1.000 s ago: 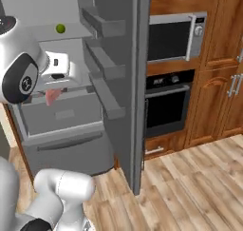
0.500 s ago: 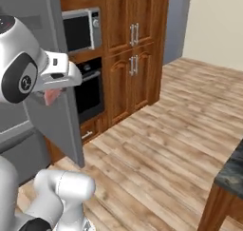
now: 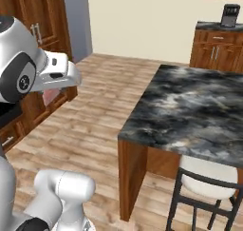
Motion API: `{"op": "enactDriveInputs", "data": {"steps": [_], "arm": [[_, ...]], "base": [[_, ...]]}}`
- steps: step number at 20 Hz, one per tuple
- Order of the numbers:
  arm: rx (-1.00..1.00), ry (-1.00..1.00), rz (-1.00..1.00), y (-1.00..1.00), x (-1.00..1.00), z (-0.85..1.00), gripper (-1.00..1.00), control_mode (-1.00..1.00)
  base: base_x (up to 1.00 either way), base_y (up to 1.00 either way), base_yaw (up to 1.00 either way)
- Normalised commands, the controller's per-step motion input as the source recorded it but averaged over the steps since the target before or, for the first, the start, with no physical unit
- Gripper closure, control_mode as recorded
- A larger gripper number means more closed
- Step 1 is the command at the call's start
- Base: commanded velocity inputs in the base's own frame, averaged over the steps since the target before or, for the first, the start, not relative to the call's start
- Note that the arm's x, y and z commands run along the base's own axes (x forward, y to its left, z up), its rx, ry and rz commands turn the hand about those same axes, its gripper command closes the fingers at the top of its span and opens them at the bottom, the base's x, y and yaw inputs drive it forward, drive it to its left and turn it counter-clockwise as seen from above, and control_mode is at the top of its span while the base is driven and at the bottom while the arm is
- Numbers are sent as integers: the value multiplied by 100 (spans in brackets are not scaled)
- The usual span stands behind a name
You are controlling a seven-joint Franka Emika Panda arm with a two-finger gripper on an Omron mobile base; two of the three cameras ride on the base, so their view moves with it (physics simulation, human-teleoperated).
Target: Open the fridge, remove the mango, lime, and steak, and place them on any counter.
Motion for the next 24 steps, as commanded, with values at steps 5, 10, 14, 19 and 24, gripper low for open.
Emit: {"op": "enactDriveInputs", "data": {"steps": [5, 10, 14, 19, 24], "arm": [[0, 0, 0, 0, 0, 0, 100, 100], [0, 0, 0, 0, 0, 0, 100, 100], [0, 0, 0, 0, 0, 0, 100, 100], [0, 0, 0, 0, 0, 0, 100, 100], [0, 0, 0, 0, 0, 0, 100, 100]], "base": [[23, -87, -39], [57, -73, -29], [77, -60, -26], [52, -14, -17], [3, -4, -6]]}}
